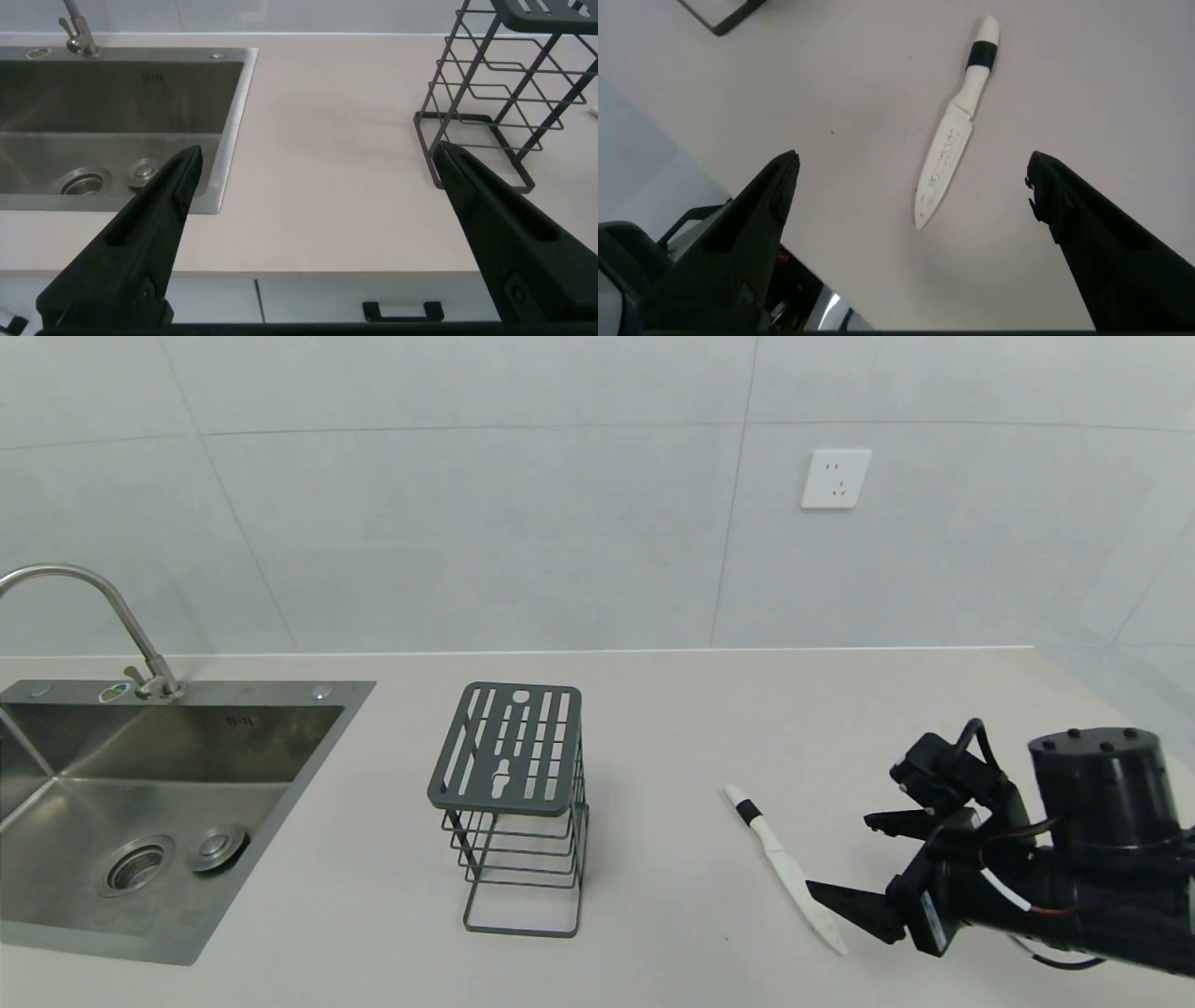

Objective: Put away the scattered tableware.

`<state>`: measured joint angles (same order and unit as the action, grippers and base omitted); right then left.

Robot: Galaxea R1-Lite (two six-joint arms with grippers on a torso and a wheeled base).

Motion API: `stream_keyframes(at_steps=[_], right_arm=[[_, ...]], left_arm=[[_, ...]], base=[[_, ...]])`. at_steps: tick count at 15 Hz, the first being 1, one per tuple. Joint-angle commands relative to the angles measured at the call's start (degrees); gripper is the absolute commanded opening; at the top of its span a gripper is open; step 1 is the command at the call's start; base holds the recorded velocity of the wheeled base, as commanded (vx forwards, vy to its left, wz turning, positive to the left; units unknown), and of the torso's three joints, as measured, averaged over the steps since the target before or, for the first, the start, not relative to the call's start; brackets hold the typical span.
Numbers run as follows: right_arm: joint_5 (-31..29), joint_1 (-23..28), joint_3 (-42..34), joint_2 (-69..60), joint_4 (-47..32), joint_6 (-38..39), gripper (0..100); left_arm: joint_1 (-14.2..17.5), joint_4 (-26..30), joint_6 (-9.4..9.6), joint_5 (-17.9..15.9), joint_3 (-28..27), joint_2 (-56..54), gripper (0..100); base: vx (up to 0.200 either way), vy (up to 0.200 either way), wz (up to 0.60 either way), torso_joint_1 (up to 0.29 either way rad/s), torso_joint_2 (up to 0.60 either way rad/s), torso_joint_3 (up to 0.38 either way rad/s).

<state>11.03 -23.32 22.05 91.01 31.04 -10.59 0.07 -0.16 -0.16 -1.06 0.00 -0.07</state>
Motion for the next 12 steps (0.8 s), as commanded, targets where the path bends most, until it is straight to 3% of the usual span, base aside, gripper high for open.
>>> stream_keyframes(at_steps=[1,12], right_arm=[[-0.22,-0.41,2.47,5.49,0.08,0.22,100],[-3.03,-0.85,12.22,20.78,-0.28,0.4,100]], left_arm=[[0.01,-0.02,-0.02,0.01,0.0,0.07,100],[-0.07,-0.02,-0.02,0.01,0.0,0.07,100]], base=[[0.0,0.0,0.0,0.0,0.0,0.0],[0.0,0.0,0.0,0.0,0.0,0.0]])
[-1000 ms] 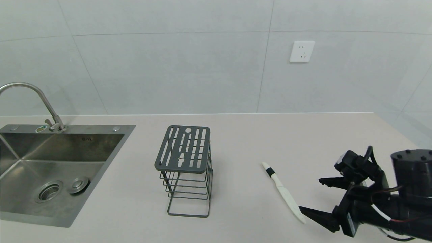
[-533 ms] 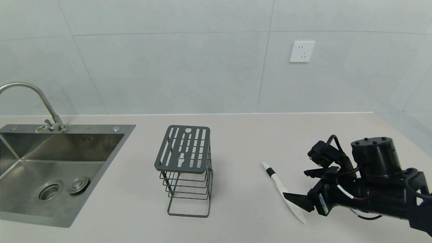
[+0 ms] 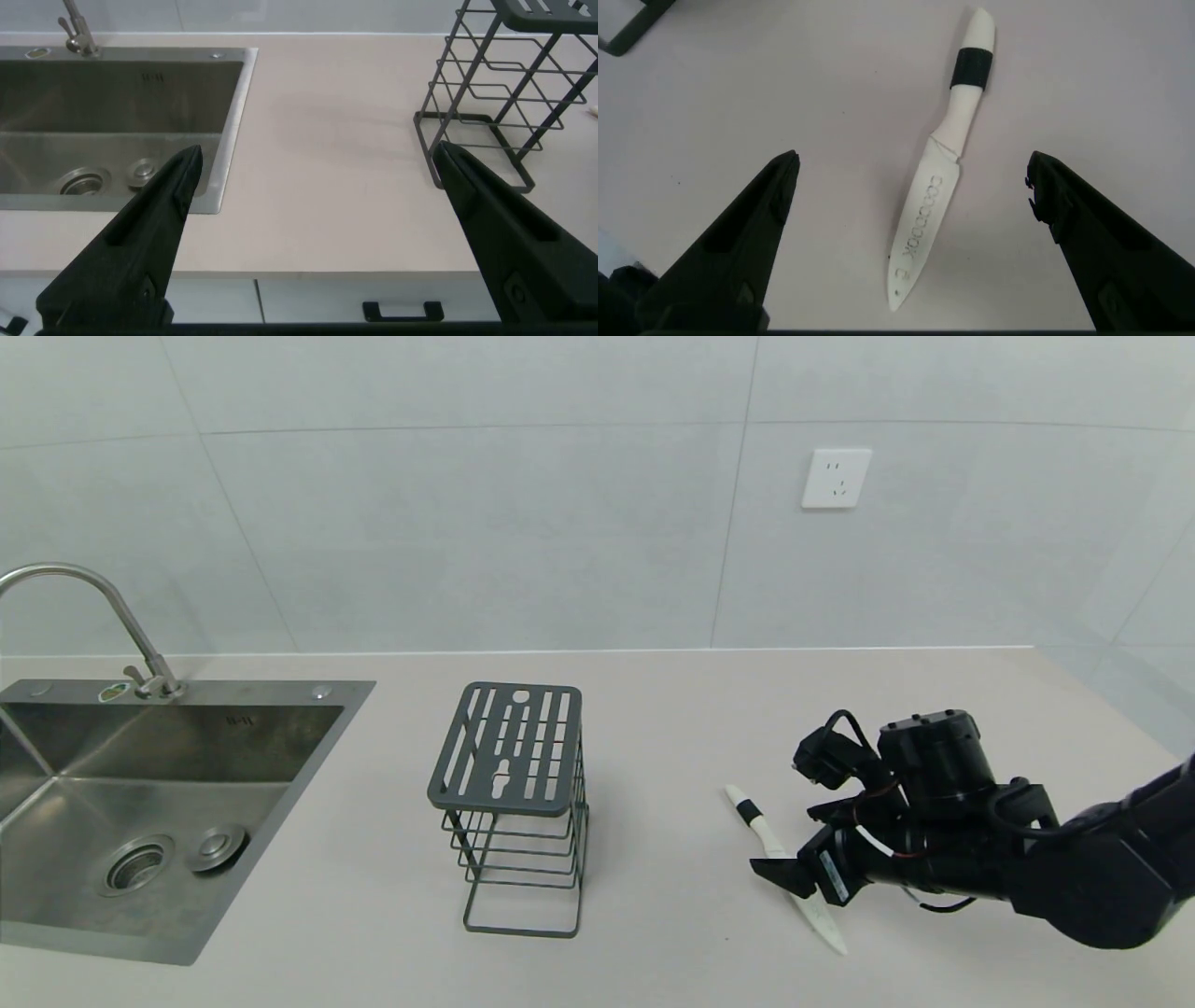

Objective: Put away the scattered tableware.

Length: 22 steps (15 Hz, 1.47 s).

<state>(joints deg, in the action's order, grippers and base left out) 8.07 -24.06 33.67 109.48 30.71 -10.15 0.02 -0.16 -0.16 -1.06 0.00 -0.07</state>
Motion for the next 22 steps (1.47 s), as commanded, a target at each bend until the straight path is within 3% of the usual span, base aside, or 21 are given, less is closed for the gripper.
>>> stream_keyframes(at_steps=[1,8,22], right_arm=[[-0.16,-0.11,0.61,2.66,0.05,-0.04,100],[-0.34,1.04,4.91,8.38,0.05,-0.04,100],[-0.16,2.79,6.14,12.24,0.14,-0.57,100]], left_arm=[[-0.02,-0.02,-0.02,0.01,0.0,0.07,100],[-0.02,-0.02,-0.02,0.01,0.0,0.07,100],[0.06,-0.02,-0.02,0.01,0.0,0.07,100]], base=[[0.0,0.0,0.0,0.0,0.0,0.0],[0.0,0.0,0.0,0.0,0.0,0.0],[0.0,0.0,0.0,0.0,0.0,0.0]])
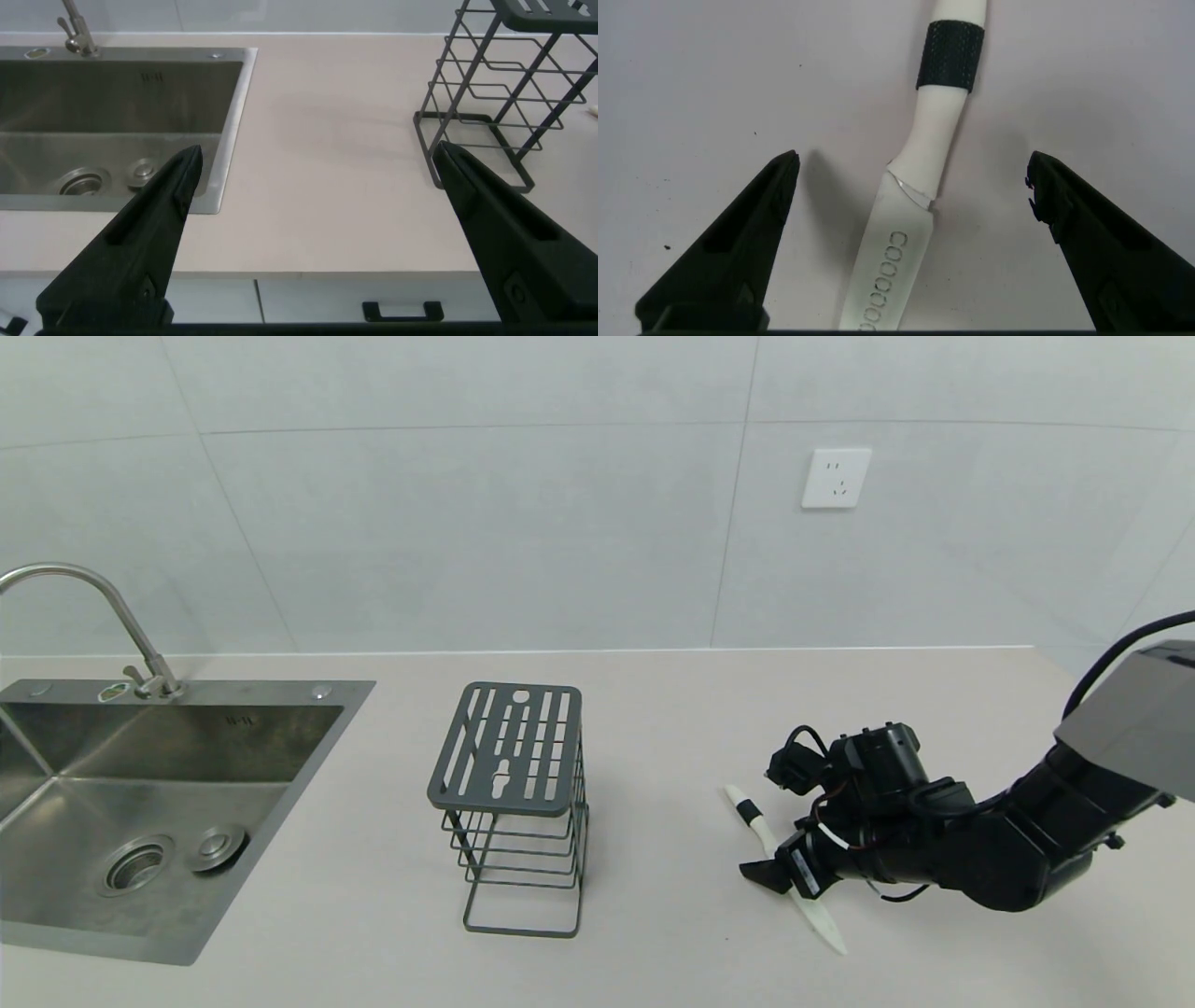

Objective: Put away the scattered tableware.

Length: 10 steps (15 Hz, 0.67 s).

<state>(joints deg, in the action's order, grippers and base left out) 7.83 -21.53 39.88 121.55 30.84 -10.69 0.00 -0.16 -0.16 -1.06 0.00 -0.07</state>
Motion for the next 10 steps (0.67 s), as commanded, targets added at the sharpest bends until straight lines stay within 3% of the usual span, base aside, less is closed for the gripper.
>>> stream_keyframes(at_steps=[1,2,10], right_arm=[[0.08,0.52,-0.15,0.44,0.1,-0.03,100],[0.08,0.61,-0.32,0.7,0.01,-0.03,0],[0.17,0.61,-0.5,1.49,3.0,-0.38,0]], left_arm=[[0.0,-0.02,-0.02,0.01,0.0,0.07,100],[0.0,-0.02,-0.02,0.01,0.0,0.07,100],[0.0,-0.02,0.07,0.01,0.0,0.07,100]], base=[[0.0,0.0,0.0,0.0,0.0,0.0],[0.0,0.0,0.0,0.0,0.0,0.0],[0.0,0.0,0.0,0.0,0.0,0.0]])
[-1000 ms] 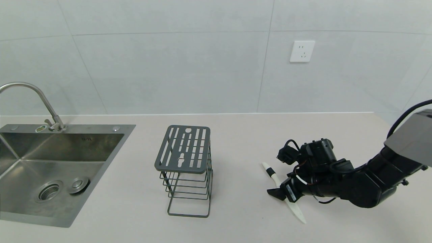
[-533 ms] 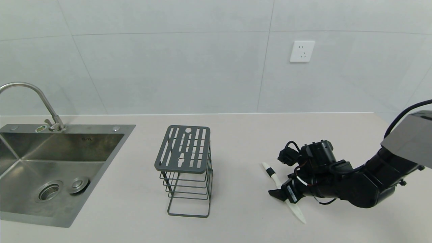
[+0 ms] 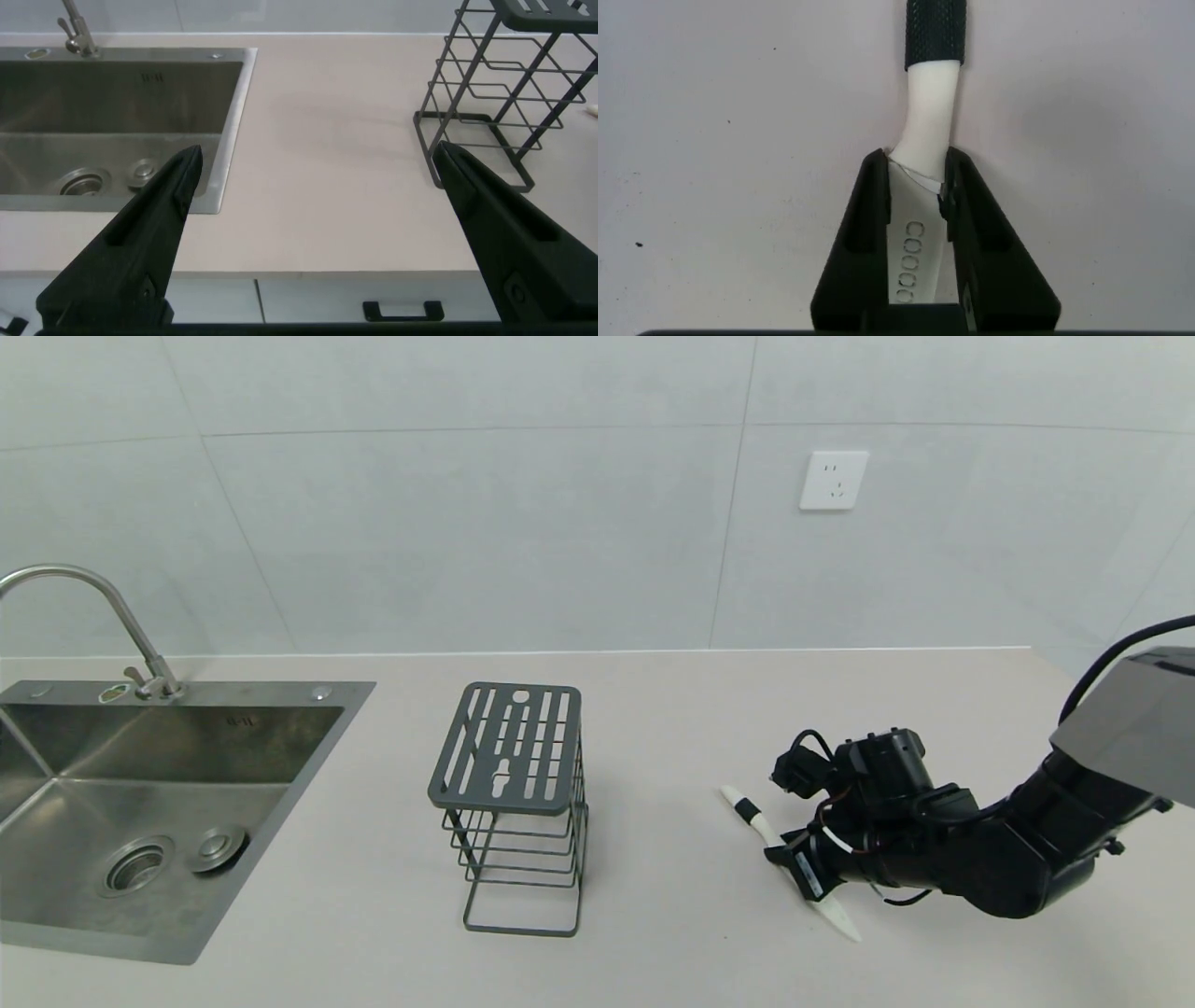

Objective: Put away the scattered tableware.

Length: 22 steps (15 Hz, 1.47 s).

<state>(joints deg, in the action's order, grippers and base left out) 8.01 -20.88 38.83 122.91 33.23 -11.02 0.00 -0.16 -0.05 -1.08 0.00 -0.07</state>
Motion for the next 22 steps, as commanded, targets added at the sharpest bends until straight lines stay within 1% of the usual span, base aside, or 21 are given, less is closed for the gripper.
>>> stream_keyframes(at_steps=[1,4,7,8,9,10,11,12,14,15,16,17,18,19,20,21,22], right_arm=[[0.25,-0.04,2.48,-0.74,2.36,-0.76,0],[0.52,-1.27,5.47,-6.71,2.63,-1.9,0],[0.43,-4.34,4.33,-12.6,2.8,-1.81,0],[0.34,-5.22,3.8,-14.45,3.07,-1.72,0],[0.25,-6.28,3.1,-16.47,3.77,-1.37,0],[0.16,-6.45,3.01,-16.73,3.95,-1.37,0],[0.25,-7.07,0.46,-19.99,5.62,-1.2,0],[0.34,-7.07,-0.77,-21.48,5.79,-1.2,0],[0.69,-7.33,-2.62,-25.43,6.14,-1.28,0],[1.83,-7.33,-3.23,-27.28,6.58,-1.46,0],[2.71,-7.42,-3.5,-28.86,7.02,-1.72,0],[3.59,-7.51,-2.88,-31.06,8.08,-1.9,0],[4.12,-7.68,-2.79,-32.47,9.13,-2.08,0],[4.12,-7.68,-3.32,-33.87,9.31,-2.87,0],[4.12,-7.68,-3.41,-33.87,9.31,-2.95,0],[4.3,-7.68,-4.2,-35.89,9.22,-4.71,0],[4.38,-7.86,-3.85,-36.77,9.04,-5.06,0]], left_arm=[[0.0,-0.02,0.05,-0.06,0.0,0.07,100],[0.0,-0.11,0.14,-0.58,0.0,0.07,100],[0.0,-0.11,0.66,-0.94,0.0,0.07,100],[0.0,-0.02,1.28,-1.02,0.0,0.07,100],[0.09,-0.37,3.3,-3.31,0.0,0.07,100],[0.09,-0.54,3.56,-3.75,0.0,0.07,100],[0.09,-8.28,4.09,-5.16,0.0,0.07,100],[0.09,-10.39,4.09,-5.16,0.0,0.07,100],[0.09,-9.69,4.0,-5.51,0.0,0.07,100],[0.09,-10.21,4.0,-6.3,0.0,0.07,100],[0.0,-11.36,3.92,-8.58,-0.09,0.07,100],[-0.26,-12.94,3.48,-13.68,-2.55,0.95,100],[-1.41,-12.76,2.69,-16.23,-6.68,3.5,100],[-2.99,-12.76,2.07,-16.41,-10.99,7.02,100],[-3.08,-12.67,2.07,-16.41,-11.25,7.28,100],[-5.01,-13.2,2.33,-16.84,-16.08,15.72,100],[-5.89,-13.82,2.69,-17.2,-17.75,19.67,100]], base=[[0.0,0.0,0.0,0.0,0.0,0.0],[0.0,0.0,0.0,0.0,0.0,0.0],[0.0,0.0,0.0,0.0,0.0,0.0],[0.0,0.0,0.0,0.0,0.0,0.0],[0.0,0.0,0.0,0.0,0.0,0.0],[0.0,0.0,0.0,0.0,0.0,0.0],[0.0,0.0,0.0,0.0,0.0,0.0],[0.0,0.0,0.0,0.0,0.0,0.0],[0.0,0.0,0.0,0.0,0.0,0.0],[0.0,0.0,0.0,0.0,0.0,0.0],[0.0,0.0,0.0,0.0,0.0,0.0],[0.0,0.0,0.0,0.0,0.0,0.0],[0.0,0.0,0.0,0.0,0.0,0.0],[0.0,0.0,0.0,0.0,0.0,0.0],[0.0,0.0,0.0,0.0,0.0,0.0],[0.0,0.0,0.0,0.0,0.0,0.0],[0.0,0.0,0.0,0.0,0.0,0.0]])
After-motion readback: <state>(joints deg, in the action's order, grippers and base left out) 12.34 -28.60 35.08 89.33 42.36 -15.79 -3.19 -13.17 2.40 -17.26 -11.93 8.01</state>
